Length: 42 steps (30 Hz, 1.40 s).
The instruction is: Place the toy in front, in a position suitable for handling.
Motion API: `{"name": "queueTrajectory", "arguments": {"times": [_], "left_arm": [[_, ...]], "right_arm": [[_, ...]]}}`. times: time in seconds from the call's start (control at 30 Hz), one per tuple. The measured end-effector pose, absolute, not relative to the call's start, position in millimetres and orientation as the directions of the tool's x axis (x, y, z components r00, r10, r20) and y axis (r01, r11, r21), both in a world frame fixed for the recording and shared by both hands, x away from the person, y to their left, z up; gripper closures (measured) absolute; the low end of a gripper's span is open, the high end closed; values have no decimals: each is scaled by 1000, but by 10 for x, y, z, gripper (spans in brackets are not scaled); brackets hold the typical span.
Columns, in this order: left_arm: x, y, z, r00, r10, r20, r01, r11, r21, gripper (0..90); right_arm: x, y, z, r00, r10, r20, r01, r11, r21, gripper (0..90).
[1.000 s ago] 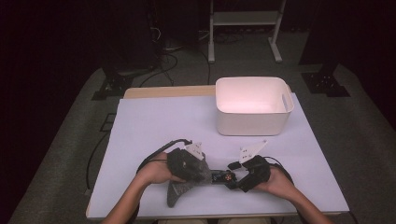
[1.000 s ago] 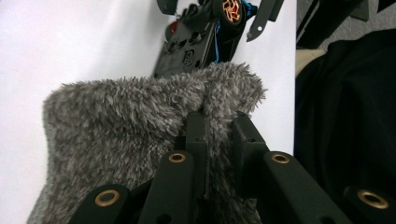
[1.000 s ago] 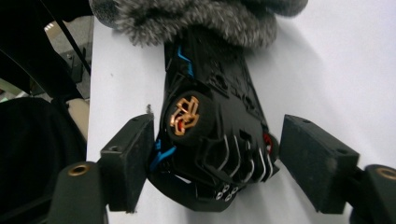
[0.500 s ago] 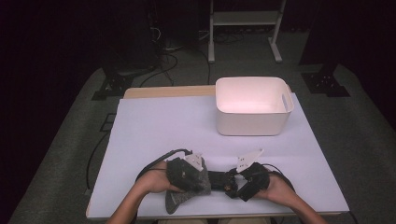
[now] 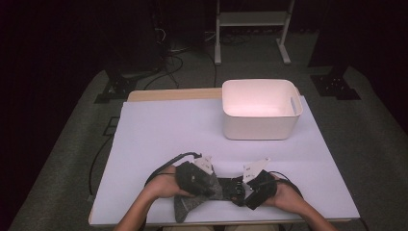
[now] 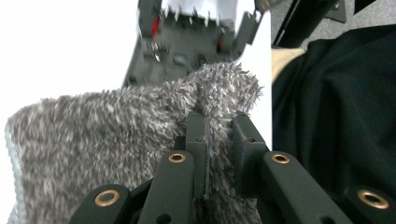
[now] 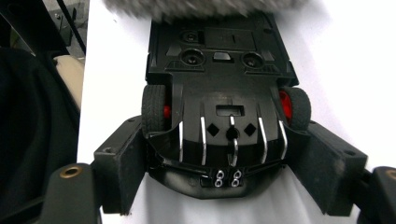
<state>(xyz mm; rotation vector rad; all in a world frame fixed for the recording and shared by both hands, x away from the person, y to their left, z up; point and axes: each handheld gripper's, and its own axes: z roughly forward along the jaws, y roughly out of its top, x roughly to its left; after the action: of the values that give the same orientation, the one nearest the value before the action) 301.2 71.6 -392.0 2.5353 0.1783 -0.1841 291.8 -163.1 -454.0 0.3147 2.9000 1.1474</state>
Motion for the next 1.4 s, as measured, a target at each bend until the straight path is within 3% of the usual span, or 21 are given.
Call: {"name": "queueTrajectory", "arguments": {"times": [0.37,0.67,1.0,1.2,1.4], "left_arm": [[3098,181,-3962,990,13,-138,86,-842,532,796],[3039,480,-3961,990,62,-130,121,-846,520,791],[3045,1142,-3969,972,197,-130,236,-836,495,788],[3064,1080,-3964,974,188,-127,227,-838,496,788],[3095,778,-3948,984,136,-116,176,-846,503,784]], "right_arm": [[2896,-1634,-4571,-984,178,30,150,714,683,231],[2879,-1639,-4585,-985,174,6,130,711,691,233],[2887,-1647,-4589,-987,162,-6,113,712,693,233],[2874,-1641,-4587,-986,169,-5,119,712,692,233],[2868,-1638,-4586,-985,172,-10,118,713,691,232]]}}
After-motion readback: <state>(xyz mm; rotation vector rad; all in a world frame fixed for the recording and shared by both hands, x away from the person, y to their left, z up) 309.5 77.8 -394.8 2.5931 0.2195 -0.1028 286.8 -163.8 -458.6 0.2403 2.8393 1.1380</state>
